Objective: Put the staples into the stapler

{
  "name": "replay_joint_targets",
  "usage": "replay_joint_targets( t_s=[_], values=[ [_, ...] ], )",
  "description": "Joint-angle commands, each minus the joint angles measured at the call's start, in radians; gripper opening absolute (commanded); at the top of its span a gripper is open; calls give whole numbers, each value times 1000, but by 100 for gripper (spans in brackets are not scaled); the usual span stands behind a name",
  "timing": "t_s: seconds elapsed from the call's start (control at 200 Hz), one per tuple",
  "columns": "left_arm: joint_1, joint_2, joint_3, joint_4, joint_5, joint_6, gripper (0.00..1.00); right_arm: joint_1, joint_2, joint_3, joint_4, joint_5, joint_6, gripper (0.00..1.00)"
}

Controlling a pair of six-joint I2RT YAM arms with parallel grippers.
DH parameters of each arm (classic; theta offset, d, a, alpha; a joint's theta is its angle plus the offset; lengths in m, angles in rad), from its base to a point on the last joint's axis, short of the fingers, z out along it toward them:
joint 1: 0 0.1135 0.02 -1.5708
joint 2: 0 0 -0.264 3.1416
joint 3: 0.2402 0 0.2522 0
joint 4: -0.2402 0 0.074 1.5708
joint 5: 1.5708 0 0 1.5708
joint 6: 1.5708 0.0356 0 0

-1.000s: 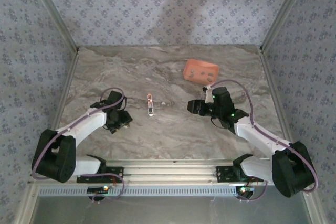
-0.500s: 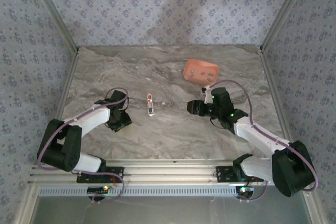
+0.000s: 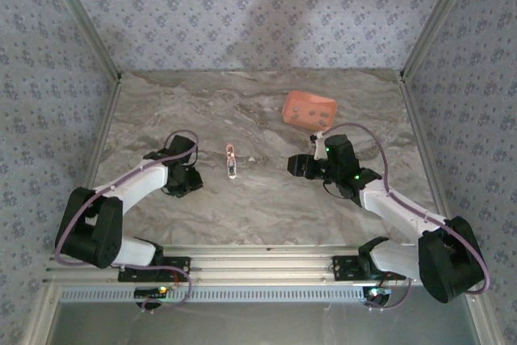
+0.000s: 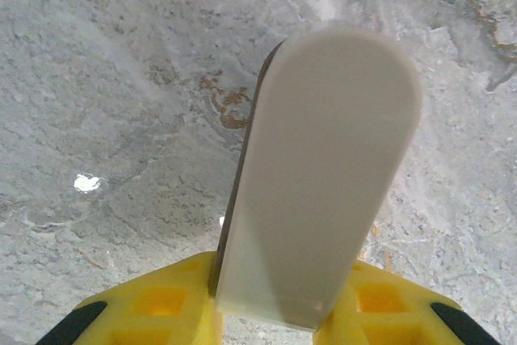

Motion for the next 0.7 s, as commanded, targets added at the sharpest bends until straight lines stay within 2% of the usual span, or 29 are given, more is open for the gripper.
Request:
replay_joint_targets(
  t_s=[0.0, 0.23, 0.345, 0.695],
  values=[
    [5, -48, 19, -12, 2, 38, 28, 7, 7, 18, 4, -6, -16, 56],
    [5, -139, -42, 143, 109, 195, 28, 8, 11, 16, 24, -27, -38, 56],
    [4, -143, -45, 172, 134, 213, 27, 9, 16, 25, 24, -50, -55, 56],
    [6, -78, -60, 14, 83, 124, 27, 27, 26, 33, 14, -53, -65, 56]
  ],
)
